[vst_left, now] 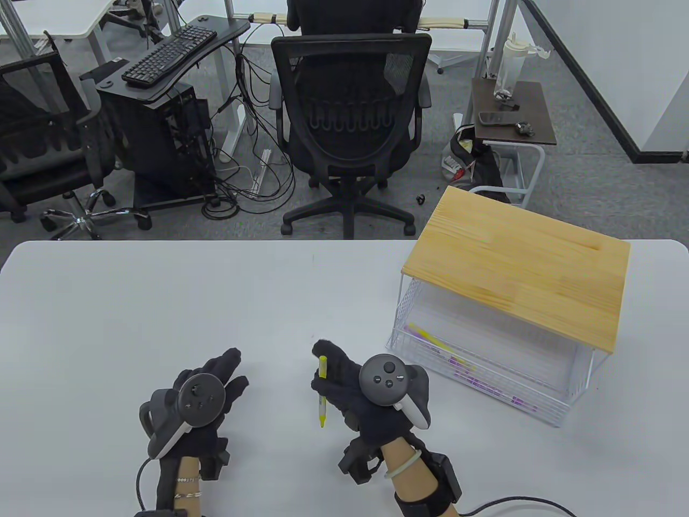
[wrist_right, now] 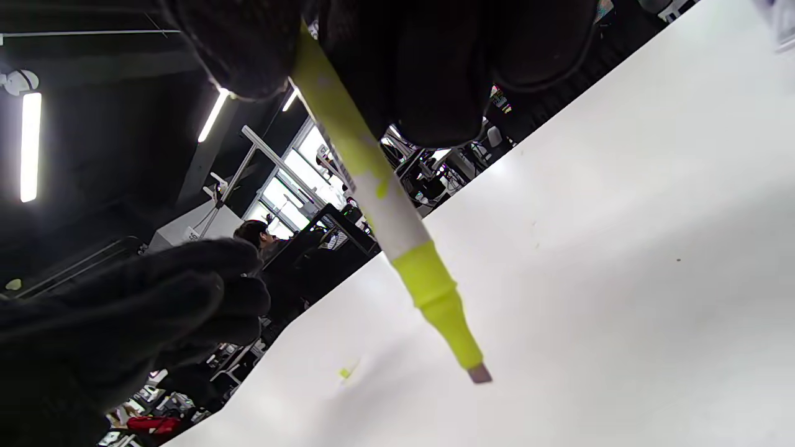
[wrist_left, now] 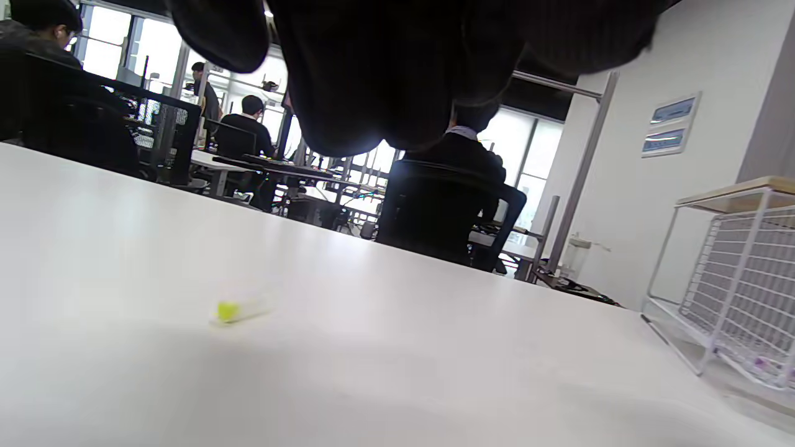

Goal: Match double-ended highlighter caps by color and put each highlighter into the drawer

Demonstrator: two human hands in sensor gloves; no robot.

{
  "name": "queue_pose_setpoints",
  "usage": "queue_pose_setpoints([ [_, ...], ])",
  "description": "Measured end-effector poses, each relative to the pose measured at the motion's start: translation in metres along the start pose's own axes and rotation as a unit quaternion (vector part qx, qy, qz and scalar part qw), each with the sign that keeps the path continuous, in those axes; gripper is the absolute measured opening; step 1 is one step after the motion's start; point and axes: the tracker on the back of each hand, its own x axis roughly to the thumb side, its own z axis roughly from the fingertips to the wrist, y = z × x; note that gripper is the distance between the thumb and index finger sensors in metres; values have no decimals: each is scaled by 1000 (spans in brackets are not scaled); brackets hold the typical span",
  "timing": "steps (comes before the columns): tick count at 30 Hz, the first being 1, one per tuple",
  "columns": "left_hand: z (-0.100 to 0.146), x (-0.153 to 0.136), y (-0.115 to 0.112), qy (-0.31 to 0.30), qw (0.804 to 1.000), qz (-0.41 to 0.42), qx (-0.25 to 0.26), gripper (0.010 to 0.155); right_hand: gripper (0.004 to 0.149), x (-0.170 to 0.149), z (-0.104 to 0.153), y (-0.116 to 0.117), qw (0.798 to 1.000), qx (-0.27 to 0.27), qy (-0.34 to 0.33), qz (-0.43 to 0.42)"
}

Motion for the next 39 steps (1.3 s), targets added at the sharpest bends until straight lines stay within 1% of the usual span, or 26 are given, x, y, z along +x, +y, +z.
queue_pose_setpoints([
  [2, -1, -9, -1, 14, 1000, 4, -7, 59, 70, -2, 0, -3, 1000, -1, -1, -15],
  [6, -2, -24, -1, 40, 999, 6, -8, 59, 56, -4, 1, -7, 999, -8, -4, -36],
  [9, -3, -35, -1, 66, 998, -19, -5, 60, 51, 0, 3, -11, 998, -13, -13, -52],
  [12, -6, -47, -6, 99, 994, -45, -9, 64, 46, 5, 7, -17, 998, -24, -27, -61],
  [15, -15, -58, -17, 124, 990, -60, -39, 68, 44, 10, 11, -21, 997, -34, -39, -55],
  [16, -22, -60, -21, 136, 986, -70, -64, 69, 43, 11, 12, -22, 997, -33, -42, -55],
  [19, -41, -59, -31, 161, 976, -96, -109, 70, 42, 12, 13, -23, 997, -35, -44, -49],
  [23, -78, -55, -52, 201, 958, -119, -165, 72, 42, 9, 13, -29, 997, -50, -36, -53],
  [24, -84, -54, -56, 207, 954, -132, -173, 73, 42, 9, 13, -29, 997, -50, -36, -53],
  [26, -99, -53, -68, 227, 939, -175, -191, 73, 42, 5, 13, -31, 997, -46, -33, -51],
  [28, -108, -53, -77, 235, 930, -198, -200, 73, 42, 2, 11, -32, 997, -42, -30, -52],
  [29, -110, -52, -80, 237, 930, -203, -195, 73, 42, 0, 10, -32, 997, -42, -28, -53],
  [30, -112, -50, -82, 242, 930, -217, -172, 72, 42, -1, 9, -32, 997, -41, -25, -56],
  [31, -113, -49, -82, 237, 932, -224, -159, 70, 42, -2, 9, -32, 997, -40, -24, -58],
  [32, -115, -46, -83, 222, 934, -233, -154, 67, 42, -4, 7, -32, 997, -39, -22, -60],
  [35, -115, -37, -84, 214, 929, -270, -138, 61, 42, -5, 5, -28, 998, -35, -16, -58],
  [37, -115, -35, -85, 206, 927, -270, -159, 58, 42, -5, 3, -25, 998, -29, -14, -55],
  [39, -110, -33, -82, 196, 929, -265, -166, 55, 42, -6, 3, -23, 998, -24, -12, -49],
])
